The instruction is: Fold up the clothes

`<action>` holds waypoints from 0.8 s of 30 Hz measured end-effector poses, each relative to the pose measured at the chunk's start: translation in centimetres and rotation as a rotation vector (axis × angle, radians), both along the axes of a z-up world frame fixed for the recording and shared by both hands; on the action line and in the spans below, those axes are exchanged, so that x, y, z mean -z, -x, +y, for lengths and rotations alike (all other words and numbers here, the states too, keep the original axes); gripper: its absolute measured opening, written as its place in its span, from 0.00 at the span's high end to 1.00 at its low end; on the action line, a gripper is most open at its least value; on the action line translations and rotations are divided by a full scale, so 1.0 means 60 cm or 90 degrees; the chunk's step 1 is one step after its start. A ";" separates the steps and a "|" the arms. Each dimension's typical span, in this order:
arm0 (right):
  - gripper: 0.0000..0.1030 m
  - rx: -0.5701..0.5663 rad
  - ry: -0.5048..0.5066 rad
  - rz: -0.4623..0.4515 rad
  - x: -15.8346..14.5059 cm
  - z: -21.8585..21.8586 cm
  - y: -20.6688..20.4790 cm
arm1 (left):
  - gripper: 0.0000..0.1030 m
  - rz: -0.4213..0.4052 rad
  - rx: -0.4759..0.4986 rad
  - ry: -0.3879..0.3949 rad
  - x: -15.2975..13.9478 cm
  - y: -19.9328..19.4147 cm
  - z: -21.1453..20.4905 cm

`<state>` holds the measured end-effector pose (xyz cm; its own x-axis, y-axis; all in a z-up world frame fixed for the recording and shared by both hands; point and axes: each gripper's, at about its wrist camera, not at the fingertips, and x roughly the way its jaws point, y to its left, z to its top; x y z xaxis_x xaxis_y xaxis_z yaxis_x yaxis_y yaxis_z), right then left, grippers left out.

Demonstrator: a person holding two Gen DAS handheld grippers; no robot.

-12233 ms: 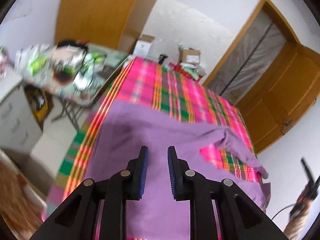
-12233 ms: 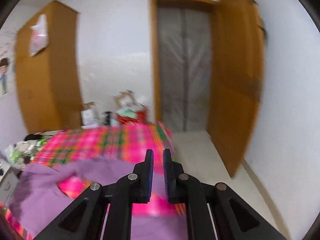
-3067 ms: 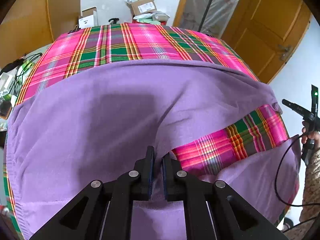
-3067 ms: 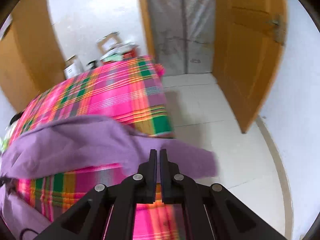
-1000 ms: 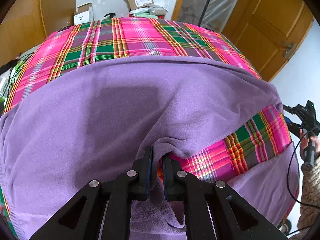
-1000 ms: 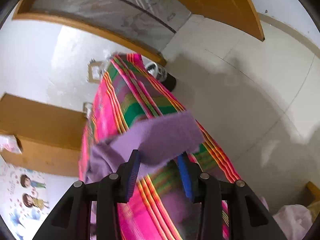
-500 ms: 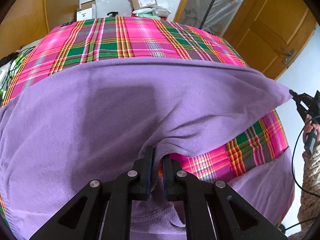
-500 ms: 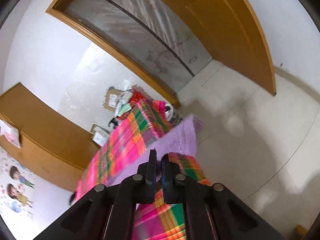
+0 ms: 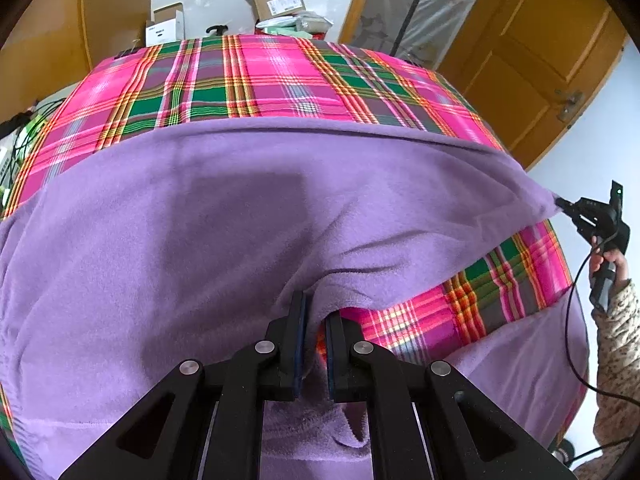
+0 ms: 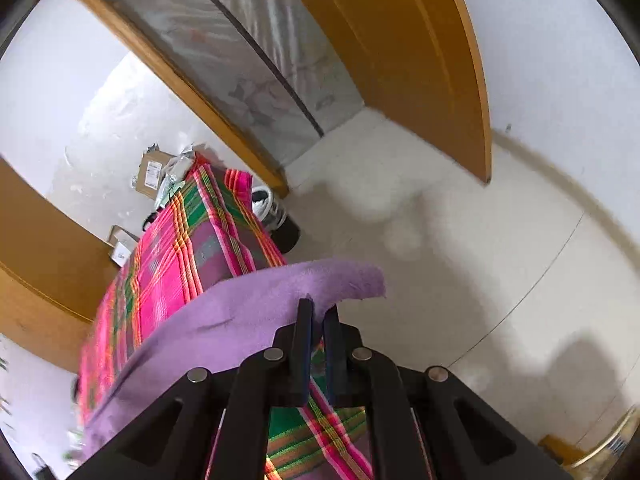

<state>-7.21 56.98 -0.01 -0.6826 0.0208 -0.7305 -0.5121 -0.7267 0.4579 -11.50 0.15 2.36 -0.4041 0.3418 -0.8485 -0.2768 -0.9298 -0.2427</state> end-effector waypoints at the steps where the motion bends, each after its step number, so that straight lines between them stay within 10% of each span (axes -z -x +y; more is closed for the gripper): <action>1: 0.95 0.003 -0.014 0.006 -0.011 -0.006 -0.001 | 0.93 0.002 0.001 -0.004 -0.002 -0.002 -0.002; 16: 0.89 0.103 -0.030 -0.079 -0.019 -0.015 -0.022 | 0.93 0.002 0.021 -0.059 -0.021 -0.044 -0.040; 24: 0.89 0.068 -0.124 -0.018 -0.089 -0.107 -0.028 | 0.93 0.011 0.038 -0.089 -0.037 -0.062 -0.054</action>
<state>-5.52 50.58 5.35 -0.6481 0.2340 -0.7247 -0.6014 -0.7411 0.2985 -7.81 -3.09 4.59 -0.3932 0.4806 -0.7838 -0.3359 -0.8686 -0.3641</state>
